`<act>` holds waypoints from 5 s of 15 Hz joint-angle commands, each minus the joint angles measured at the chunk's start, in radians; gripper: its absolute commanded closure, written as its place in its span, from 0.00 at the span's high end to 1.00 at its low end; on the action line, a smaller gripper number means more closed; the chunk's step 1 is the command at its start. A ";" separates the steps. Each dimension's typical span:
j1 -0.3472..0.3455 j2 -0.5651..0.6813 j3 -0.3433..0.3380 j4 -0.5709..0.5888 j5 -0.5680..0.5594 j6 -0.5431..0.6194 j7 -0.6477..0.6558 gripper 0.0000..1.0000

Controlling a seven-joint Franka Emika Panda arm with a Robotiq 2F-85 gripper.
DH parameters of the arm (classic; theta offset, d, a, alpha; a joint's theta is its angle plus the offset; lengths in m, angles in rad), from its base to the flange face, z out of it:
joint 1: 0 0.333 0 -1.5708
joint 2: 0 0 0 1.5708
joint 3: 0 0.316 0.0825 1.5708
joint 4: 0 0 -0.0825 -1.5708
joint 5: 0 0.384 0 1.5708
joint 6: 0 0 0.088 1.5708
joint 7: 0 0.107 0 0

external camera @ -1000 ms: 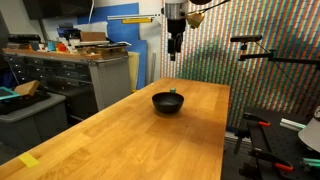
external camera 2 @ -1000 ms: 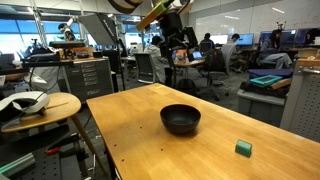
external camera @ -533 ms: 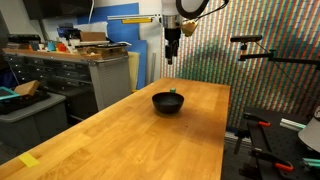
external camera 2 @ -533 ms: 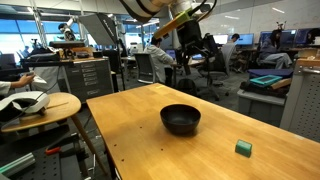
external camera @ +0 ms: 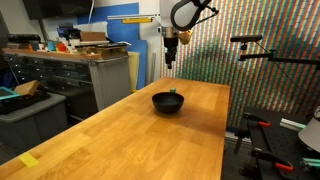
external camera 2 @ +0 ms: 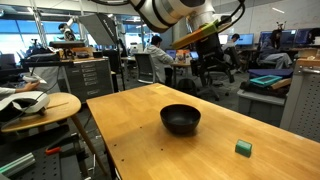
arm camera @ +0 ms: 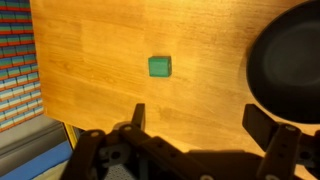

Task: Put the green block inside the black bowl

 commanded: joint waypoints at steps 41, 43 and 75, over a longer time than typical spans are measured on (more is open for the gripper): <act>-0.217 0.612 0.037 0.546 0.312 -0.016 -0.257 1.00; -0.222 0.613 0.036 0.539 0.316 -0.023 -0.259 0.91; -0.072 0.151 0.040 0.108 0.340 -0.015 -0.126 0.22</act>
